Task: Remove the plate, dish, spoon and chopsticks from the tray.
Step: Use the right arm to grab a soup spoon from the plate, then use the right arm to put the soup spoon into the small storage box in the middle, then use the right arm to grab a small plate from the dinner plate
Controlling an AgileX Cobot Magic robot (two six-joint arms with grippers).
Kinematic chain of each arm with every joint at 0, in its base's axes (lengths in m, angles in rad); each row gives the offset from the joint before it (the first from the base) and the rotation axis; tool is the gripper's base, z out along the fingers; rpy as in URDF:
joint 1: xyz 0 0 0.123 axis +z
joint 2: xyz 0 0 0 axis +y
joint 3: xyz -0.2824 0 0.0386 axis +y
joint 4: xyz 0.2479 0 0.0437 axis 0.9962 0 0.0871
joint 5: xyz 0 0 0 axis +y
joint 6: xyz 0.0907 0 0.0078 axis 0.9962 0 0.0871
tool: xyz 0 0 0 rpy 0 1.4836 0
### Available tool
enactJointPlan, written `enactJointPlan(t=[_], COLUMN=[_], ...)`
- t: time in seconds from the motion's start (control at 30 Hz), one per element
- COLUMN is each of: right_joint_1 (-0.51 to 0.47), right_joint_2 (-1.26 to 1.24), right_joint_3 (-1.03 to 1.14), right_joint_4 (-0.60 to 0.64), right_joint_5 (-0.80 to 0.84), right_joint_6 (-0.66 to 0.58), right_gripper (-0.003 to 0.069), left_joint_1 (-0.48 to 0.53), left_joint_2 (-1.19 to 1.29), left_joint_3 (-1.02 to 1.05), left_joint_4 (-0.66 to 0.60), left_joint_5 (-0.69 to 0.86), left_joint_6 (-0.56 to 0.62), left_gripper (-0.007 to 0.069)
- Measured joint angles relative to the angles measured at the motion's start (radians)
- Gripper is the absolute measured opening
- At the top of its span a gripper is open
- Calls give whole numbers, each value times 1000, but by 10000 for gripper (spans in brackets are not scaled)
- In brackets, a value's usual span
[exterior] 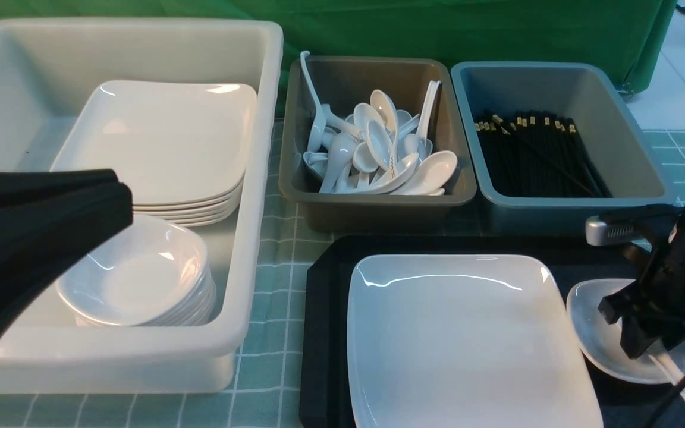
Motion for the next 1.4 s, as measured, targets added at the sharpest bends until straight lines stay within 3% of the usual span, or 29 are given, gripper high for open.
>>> enactJointPlan(t=[0.17,0.33,0.6,0.8,0.93,1.03,1.1,1.17,1.2,1.23,1.27,1.3,1.4], right_joint_1=[85,217,328,325,316,306,299,293,292,292,292,292,290], right_joint_2=[-156,-175,165,358,413,381,336,275,222,215,163,122,8], right_joint_3=[-44,-201,-604,-797,-837,-838,-838,-841,-844,-844,-847,-845,-752], right_joint_4=[54,125,203,204,204,195,165,115,67,61,10,-27,-105], right_joint_5=[-8,-188,-601,-666,-596,-504,-385,-254,-119,-97,69,190,305], right_joint_6=[0,3,57,109,114,114,114,107,88,83,59,44,25], right_gripper=[336,337,335,340,540,598,569,494,411,398,296,239,140], left_joint_1=[0,0,0,0,0,0,0,0,0,0,0,0,0], left_joint_2=[0,0,0,0,0,0,0,1,4,5,10,17,30], left_joint_3=[0,0,0,0,0,0,0,0,0,0,0,0,0], left_joint_4=[0,0,0,0,0,0,0,0,0,0,0,0,0], left_joint_5=[-1,-13,-22,-27,-25,-16,-5,10,24,29,44,60,84], left_joint_6=[0,0,0,-1,-1,-1,-5,-6,-7,-7,-7,-8,-8], left_gripper=[17,17,17,17,17,17,17,17,17,17,17,17,17])
